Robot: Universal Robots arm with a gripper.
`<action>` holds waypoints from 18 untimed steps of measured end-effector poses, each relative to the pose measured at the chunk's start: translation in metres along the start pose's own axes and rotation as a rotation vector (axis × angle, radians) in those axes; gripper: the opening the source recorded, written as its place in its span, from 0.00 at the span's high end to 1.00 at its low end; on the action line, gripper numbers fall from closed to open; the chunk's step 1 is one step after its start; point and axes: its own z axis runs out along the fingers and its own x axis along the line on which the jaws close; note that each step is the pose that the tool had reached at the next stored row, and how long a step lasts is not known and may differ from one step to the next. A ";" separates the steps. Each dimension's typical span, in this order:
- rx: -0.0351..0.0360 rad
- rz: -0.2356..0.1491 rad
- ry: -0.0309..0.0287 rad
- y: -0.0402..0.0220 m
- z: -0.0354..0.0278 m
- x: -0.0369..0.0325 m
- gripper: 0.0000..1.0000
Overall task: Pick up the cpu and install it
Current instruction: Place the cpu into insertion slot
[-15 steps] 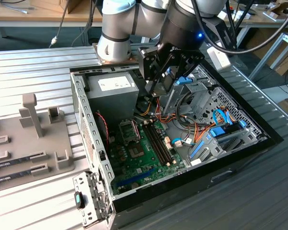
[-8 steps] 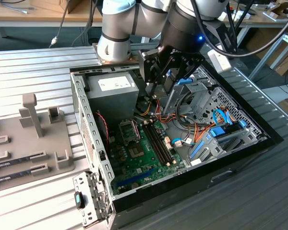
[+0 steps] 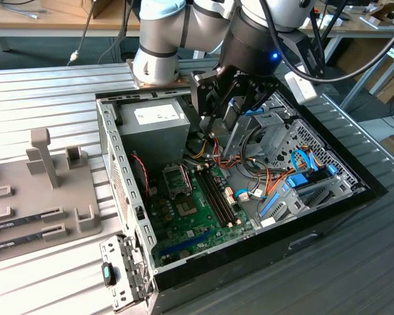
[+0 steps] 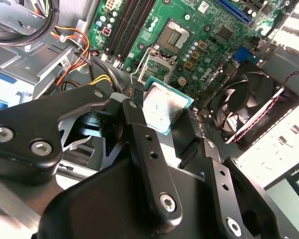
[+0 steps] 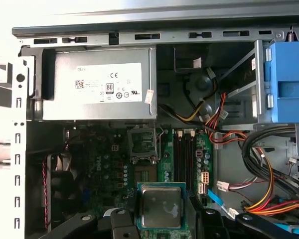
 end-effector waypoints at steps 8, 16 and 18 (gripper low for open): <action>0.0001 0.000 0.0000 -0.0029 0.0024 -0.0003 0.53; 0.0000 0.000 0.0000 -0.0062 0.0050 -0.0005 0.53; 0.0000 0.000 0.0000 -0.0069 0.0056 -0.0005 0.53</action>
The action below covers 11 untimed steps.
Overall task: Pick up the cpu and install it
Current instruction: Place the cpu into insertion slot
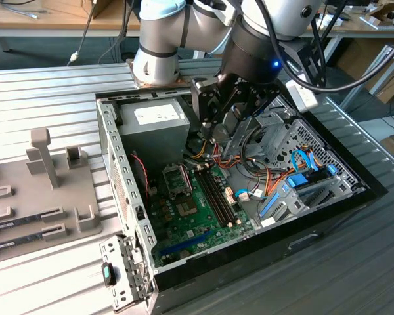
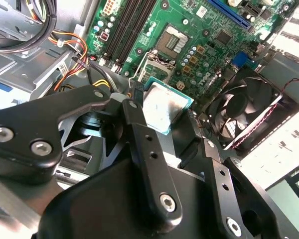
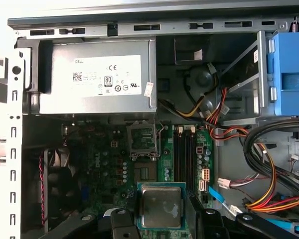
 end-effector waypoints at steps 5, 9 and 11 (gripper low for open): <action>0.0000 0.000 0.0000 -0.0020 0.0015 -0.0001 0.53; -0.0001 0.000 -0.0001 -0.0035 0.0030 -0.0003 0.53; 0.0000 0.000 0.0000 -0.0044 0.0038 -0.0004 0.53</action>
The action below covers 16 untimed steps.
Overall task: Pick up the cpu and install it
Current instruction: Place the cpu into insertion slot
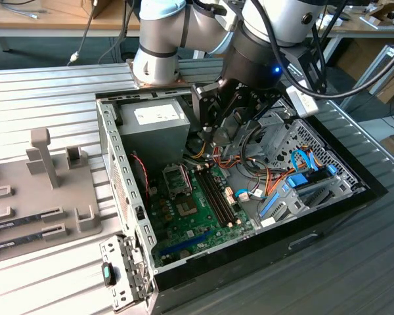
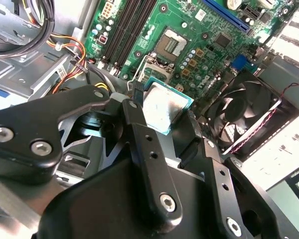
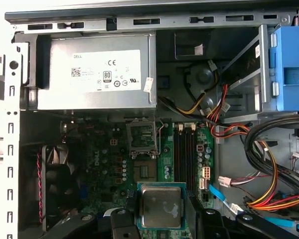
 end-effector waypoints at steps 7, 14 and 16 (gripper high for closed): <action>0.0001 0.000 0.0000 -0.0021 0.0033 -0.0001 0.53; 0.0000 0.000 0.0000 -0.0028 0.0067 -0.0002 0.53; 0.0000 0.000 0.0000 -0.0030 0.0074 -0.0002 0.53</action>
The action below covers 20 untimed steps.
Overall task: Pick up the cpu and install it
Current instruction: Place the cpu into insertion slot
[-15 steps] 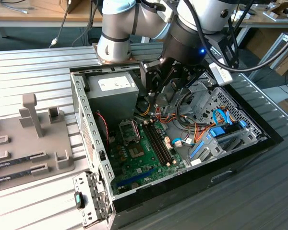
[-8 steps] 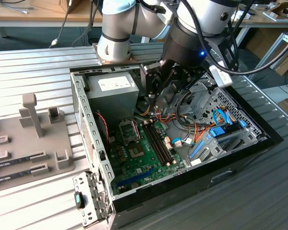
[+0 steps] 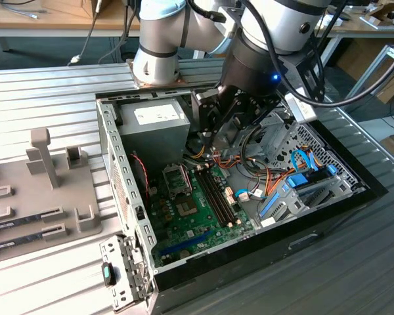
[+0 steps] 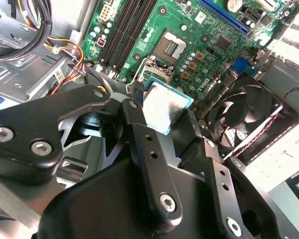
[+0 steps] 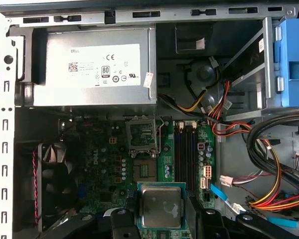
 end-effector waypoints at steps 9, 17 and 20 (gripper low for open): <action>0.0000 0.000 0.0000 -0.0012 0.0042 -0.0003 0.53; 0.0000 0.000 0.0000 -0.0021 0.0077 -0.0005 0.53; 0.0000 0.000 0.0000 -0.0024 0.0089 -0.0006 0.53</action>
